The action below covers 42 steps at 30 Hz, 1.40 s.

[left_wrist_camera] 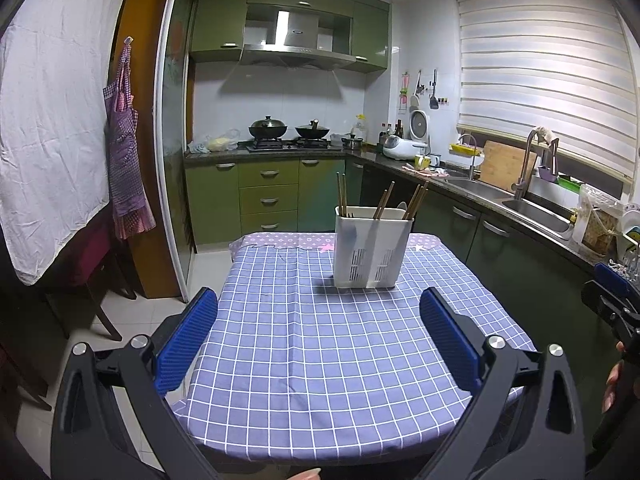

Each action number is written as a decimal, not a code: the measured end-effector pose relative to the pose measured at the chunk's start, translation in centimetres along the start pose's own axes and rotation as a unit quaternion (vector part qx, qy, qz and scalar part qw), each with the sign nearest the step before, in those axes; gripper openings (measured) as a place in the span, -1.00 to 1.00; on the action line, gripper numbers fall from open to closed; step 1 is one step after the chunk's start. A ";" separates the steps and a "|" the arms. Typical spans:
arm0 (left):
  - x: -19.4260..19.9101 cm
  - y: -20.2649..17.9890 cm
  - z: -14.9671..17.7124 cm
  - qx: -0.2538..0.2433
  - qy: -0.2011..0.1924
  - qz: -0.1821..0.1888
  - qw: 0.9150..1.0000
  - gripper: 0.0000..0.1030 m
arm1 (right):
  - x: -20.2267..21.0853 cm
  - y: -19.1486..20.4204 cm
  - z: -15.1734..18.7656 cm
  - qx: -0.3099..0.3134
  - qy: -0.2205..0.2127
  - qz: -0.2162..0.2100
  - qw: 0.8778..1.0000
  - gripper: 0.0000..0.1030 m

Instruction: Organize utensils

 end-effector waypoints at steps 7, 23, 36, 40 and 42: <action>-0.1 -0.1 0.2 -0.001 0.002 0.002 1.000 0.87 | 0.0 0.1 0.1 0.001 0.001 0.000 1.000 0.91; -0.3 0.5 0.3 0.000 0.002 0.002 1.000 0.87 | -0.5 0.2 0.3 0.002 0.005 -0.001 1.000 0.91; -0.3 0.5 0.2 -0.009 0.006 0.001 1.000 0.87 | -1.1 0.6 0.9 0.006 0.012 -0.003 1.000 0.91; -0.3 0.3 0.1 -0.012 0.007 0.003 1.000 0.87 | -1.1 0.7 1.1 0.006 0.013 -0.003 1.000 0.91; -0.3 0.3 0.1 -0.007 0.007 0.009 1.000 0.87 | -1.1 0.7 1.2 0.006 0.014 -0.003 1.000 0.91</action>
Point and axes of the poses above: each gripper's, at about its wrist camera, not at the fingertips, and x roughly against the way its jaws point, y to its left, z to its underside, the point moved 9 cm from there along -x, roughly the way its jaws point, and after that the axes turned 11 degrees about -x, right-handed, at the moved point
